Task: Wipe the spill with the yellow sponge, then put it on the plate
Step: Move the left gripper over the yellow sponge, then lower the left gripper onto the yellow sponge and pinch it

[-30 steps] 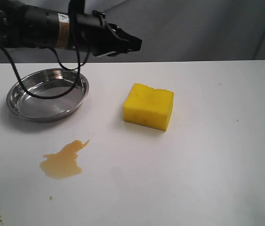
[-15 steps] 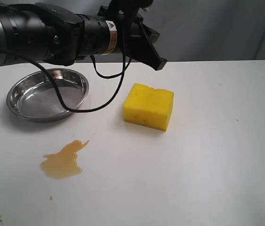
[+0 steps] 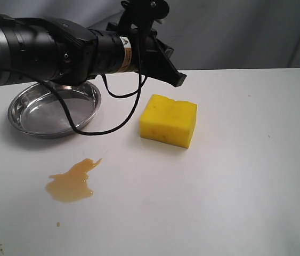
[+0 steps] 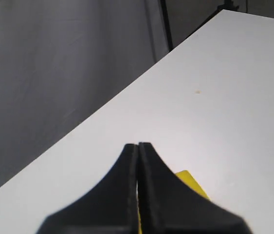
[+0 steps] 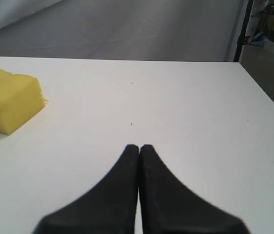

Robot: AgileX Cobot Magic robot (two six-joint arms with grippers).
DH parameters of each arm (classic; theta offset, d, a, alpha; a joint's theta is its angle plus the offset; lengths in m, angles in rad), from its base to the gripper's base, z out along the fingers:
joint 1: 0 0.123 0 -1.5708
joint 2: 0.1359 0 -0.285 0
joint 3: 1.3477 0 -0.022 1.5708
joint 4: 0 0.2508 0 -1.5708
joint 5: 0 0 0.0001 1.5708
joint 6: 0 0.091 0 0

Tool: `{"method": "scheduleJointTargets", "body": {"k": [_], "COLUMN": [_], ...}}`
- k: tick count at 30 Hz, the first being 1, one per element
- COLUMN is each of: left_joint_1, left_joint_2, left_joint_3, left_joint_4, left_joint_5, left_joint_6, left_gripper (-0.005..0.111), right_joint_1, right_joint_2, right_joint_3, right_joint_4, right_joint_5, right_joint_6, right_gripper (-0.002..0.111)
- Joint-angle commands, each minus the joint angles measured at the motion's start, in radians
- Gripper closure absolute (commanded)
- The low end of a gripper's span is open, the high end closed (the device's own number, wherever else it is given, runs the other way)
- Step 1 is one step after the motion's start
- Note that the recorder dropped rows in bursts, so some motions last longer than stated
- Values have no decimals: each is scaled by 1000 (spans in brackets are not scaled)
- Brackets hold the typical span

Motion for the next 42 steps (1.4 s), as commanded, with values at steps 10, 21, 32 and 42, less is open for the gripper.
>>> {"method": "scheduleJointTargets", "body": {"k": [10, 21, 32, 42], "left_joint_1": [-66, -49, 11, 16], "left_joint_2": [-9, -5, 213, 367], "left_joint_3": [0, -182, -564, -595], "left_joint_4": [-1480, -1715, -1860, -1931], "left_joint_5": [144, 447, 895, 911], "left_joint_6": [1722, 1897, 1883, 2008], "left_gripper": [107, 107, 107, 107], "right_joint_1": [2, 2, 2, 2], "right_joint_2": [-6, -6, -6, -6], "right_joint_3": [3, 3, 3, 3], "right_joint_4": [3, 3, 3, 3], "right_joint_5": [-2, -2, -2, -2], "right_joint_6": [-4, -4, -4, -4], "right_gripper": [108, 108, 108, 108]}}
